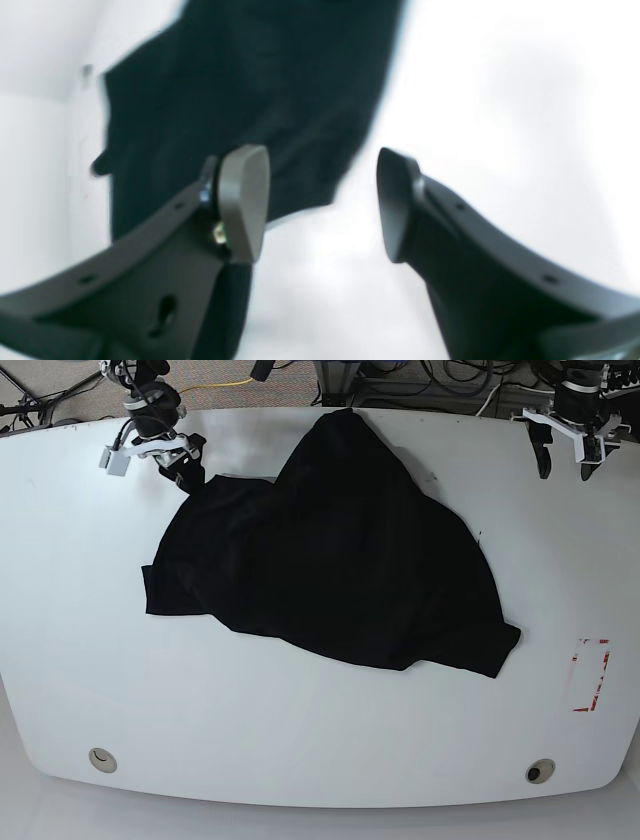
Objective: Fold the T-shirt properly
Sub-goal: 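Reach both grippers to the black T-shirt and pinch opposite hem corners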
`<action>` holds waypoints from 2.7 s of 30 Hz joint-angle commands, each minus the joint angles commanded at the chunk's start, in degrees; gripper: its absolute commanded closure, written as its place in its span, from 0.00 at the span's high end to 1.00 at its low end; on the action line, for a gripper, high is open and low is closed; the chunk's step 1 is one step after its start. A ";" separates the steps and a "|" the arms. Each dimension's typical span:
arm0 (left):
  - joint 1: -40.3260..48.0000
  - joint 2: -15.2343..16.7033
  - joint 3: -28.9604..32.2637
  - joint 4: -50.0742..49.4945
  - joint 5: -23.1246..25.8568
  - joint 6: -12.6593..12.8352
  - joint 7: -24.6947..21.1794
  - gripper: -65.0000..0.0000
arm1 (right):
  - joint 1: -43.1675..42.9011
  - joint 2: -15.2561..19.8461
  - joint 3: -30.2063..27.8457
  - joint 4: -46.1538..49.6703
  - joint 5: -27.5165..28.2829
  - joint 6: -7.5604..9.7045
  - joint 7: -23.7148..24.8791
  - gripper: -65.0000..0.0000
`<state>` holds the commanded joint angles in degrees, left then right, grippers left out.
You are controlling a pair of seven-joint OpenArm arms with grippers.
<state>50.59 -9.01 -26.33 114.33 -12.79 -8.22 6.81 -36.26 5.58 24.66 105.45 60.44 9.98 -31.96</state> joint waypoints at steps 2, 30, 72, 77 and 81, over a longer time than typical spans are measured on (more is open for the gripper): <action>-0.18 1.41 -0.18 0.00 0.00 0.00 0.00 0.59 | 1.32 0.09 0.88 -1.41 1.76 0.09 -2.11 0.51; -15.47 5.71 -7.21 0.09 0.00 0.00 13.10 0.60 | 15.91 0.09 0.62 -15.47 2.20 0.97 -15.74 0.13; -60.48 3.25 11.34 -36.66 0.00 0.00 41.41 0.79 | 16.44 1.32 0.70 -10.37 2.11 1.14 -16.00 0.00; -60.40 3.16 14.95 -36.84 0.00 0.00 40.09 0.72 | 16.26 1.32 0.88 -10.37 2.11 1.14 -16.00 0.00; -60.48 3.16 15.21 -38.68 0.09 0.00 39.91 0.51 | 16.35 1.32 0.97 -10.37 2.11 1.14 -16.00 0.00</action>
<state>-9.89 -5.85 -11.12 75.65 -12.70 -8.22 46.73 -19.91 6.90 25.63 95.08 62.55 11.12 -47.96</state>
